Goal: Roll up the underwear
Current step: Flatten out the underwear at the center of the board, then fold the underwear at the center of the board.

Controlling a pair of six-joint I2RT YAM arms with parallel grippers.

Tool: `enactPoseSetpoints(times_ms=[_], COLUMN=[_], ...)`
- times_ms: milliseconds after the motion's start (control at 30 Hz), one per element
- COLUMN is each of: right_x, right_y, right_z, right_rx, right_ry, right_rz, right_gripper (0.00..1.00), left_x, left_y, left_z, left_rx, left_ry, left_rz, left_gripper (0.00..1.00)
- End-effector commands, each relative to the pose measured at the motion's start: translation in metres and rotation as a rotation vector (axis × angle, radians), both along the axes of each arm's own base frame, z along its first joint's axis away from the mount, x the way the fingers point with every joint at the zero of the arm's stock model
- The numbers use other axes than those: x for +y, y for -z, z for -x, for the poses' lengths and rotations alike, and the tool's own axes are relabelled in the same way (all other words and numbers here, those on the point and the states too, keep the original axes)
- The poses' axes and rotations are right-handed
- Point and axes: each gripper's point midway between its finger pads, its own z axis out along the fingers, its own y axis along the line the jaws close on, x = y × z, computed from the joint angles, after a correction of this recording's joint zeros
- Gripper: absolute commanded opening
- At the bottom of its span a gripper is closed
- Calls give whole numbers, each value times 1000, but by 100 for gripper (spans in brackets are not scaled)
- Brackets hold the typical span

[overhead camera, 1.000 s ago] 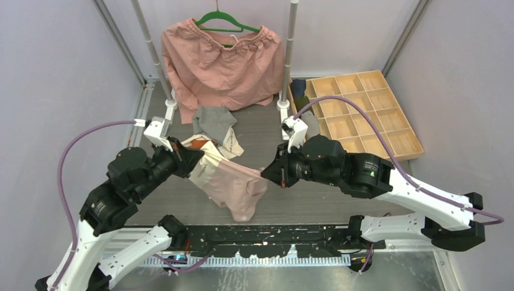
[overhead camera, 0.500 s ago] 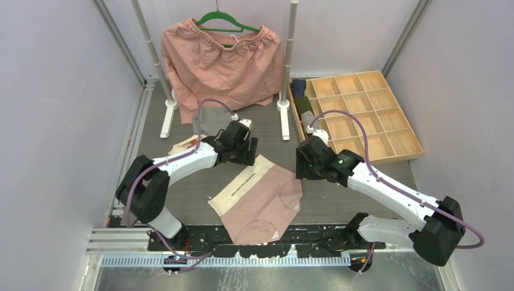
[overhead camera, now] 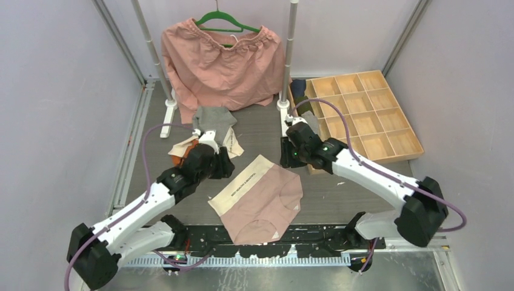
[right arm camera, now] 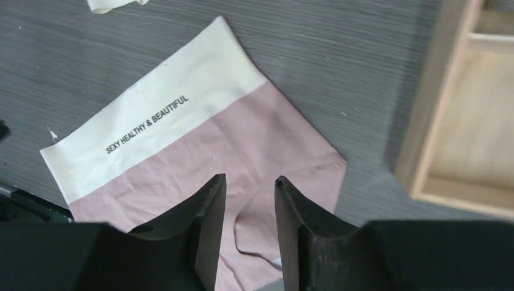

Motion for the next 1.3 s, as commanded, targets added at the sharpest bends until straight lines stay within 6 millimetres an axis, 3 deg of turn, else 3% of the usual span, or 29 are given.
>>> enactPoseSetpoints(times_ms=[0, 100, 233, 367, 567, 767, 967, 1133, 1267], right_x=[53, 76, 91, 88, 70, 60, 68, 77, 84], right_y=[-5, 16, 49, 80, 115, 130, 136, 139, 128], right_z=[-18, -23, -33, -42, -53, -72, -102, -133, -154], right_rx=[2, 68, 135, 180, 205, 210, 209, 191, 162], right_ry=[-131, -190, -202, -158, -82, -46, -76, -100, -111], right_rz=[-134, -142, -118, -39, 96, 154, 142, 158, 138], right_gripper=[37, 29, 24, 23, 22, 21, 21, 21, 21], left_x=[-11, -15, -28, -29, -22, -12, 3, 16, 24], left_y=[18, 26, 42, 72, 111, 132, 153, 149, 136], left_z=[32, 40, 45, 46, 50, 40, 26, 11, -3], left_rx=[66, 74, 123, 199, 273, 285, 312, 288, 258], left_ry=[72, 99, 155, 134, 103, 42, -30, -116, -159], left_rz=[127, 140, 144, 99, 43, -43, -167, -196, -200], left_gripper=[44, 34, 19, 7, 2, 1, 1, 1, 1])
